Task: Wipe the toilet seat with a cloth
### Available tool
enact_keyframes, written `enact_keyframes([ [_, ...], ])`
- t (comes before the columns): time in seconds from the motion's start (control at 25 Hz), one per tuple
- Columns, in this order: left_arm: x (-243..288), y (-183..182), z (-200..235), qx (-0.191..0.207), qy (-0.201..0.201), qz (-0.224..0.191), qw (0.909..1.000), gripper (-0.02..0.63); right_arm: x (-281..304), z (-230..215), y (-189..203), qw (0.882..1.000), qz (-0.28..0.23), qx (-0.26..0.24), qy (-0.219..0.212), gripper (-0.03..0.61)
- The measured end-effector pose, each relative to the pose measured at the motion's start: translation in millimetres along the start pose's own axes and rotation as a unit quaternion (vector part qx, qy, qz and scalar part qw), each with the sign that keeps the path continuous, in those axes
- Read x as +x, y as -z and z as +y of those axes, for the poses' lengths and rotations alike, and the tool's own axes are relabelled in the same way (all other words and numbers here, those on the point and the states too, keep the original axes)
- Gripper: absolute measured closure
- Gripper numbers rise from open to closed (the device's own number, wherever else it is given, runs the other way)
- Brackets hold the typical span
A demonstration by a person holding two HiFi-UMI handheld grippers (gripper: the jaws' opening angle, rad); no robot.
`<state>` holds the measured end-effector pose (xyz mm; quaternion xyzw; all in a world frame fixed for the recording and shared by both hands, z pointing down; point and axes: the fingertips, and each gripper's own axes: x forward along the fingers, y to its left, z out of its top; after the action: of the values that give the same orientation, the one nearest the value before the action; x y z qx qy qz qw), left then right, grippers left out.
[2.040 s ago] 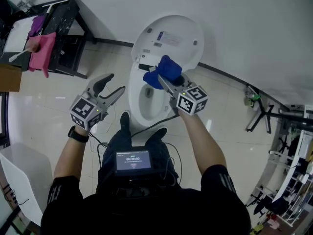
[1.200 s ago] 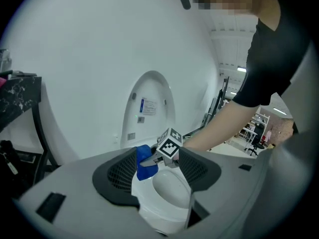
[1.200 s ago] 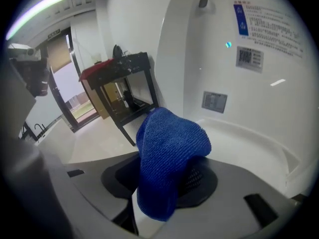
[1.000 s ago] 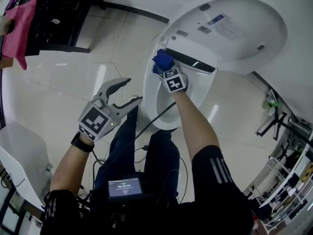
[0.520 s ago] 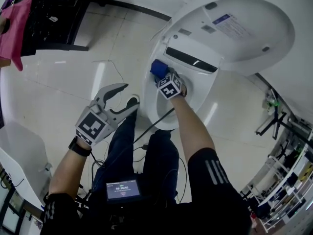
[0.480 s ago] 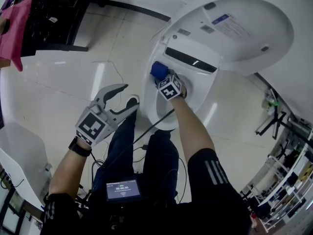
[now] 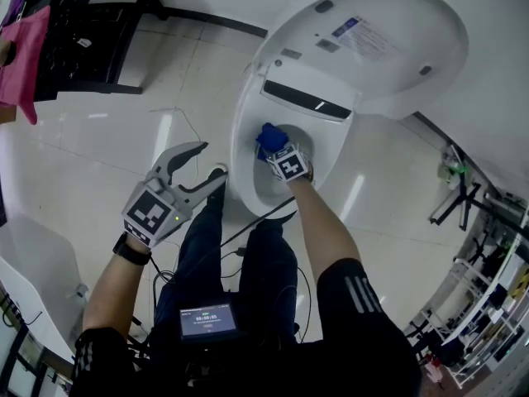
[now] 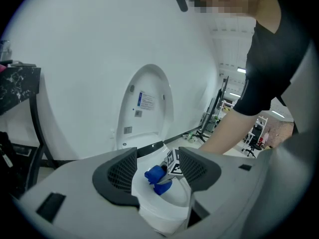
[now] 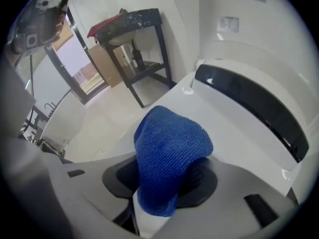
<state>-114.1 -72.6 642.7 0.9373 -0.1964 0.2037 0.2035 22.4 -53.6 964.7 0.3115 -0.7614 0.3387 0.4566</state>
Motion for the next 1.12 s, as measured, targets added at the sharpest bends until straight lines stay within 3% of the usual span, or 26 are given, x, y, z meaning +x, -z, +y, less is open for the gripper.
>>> enact_keyframes([
  [0.2, 1, -31, -10, 0.016, -0.001, -0.013, 0.9998, 0.357, -58, -14, -41, 0.997, -0.077, 0.012, 0.006, 0.408],
  [0.36, 2, -74, -26, 0.045, 0.012, -0.031, 0.9984, 0.357, -127, -14, -78, 0.99, -0.141, -0.008, 0.013, 0.408],
  [0.52, 3, -130, -47, 0.056, 0.011, -0.05, 0.9971, 0.353, -227, -4, -121, 0.976, -0.215, -0.026, 0.02, 0.408],
  [0.64, 0, -163, -59, 0.091, 0.015, -0.06, 0.9939, 0.348, -300, -2, -141, 0.961, -0.272, -0.025, 0.03, 0.408],
  [0.84, -4, -209, -87, 0.125, 0.023, -0.072, 0.9892, 0.342, -403, 13, -150, 0.945, -0.323, -0.039, 0.048, 0.408],
  [1.12, -7, -258, -134, 0.145, 0.03, -0.091, 0.9847, 0.333, -509, 38, -125, 0.93, -0.354, -0.066, 0.071, 0.41],
])
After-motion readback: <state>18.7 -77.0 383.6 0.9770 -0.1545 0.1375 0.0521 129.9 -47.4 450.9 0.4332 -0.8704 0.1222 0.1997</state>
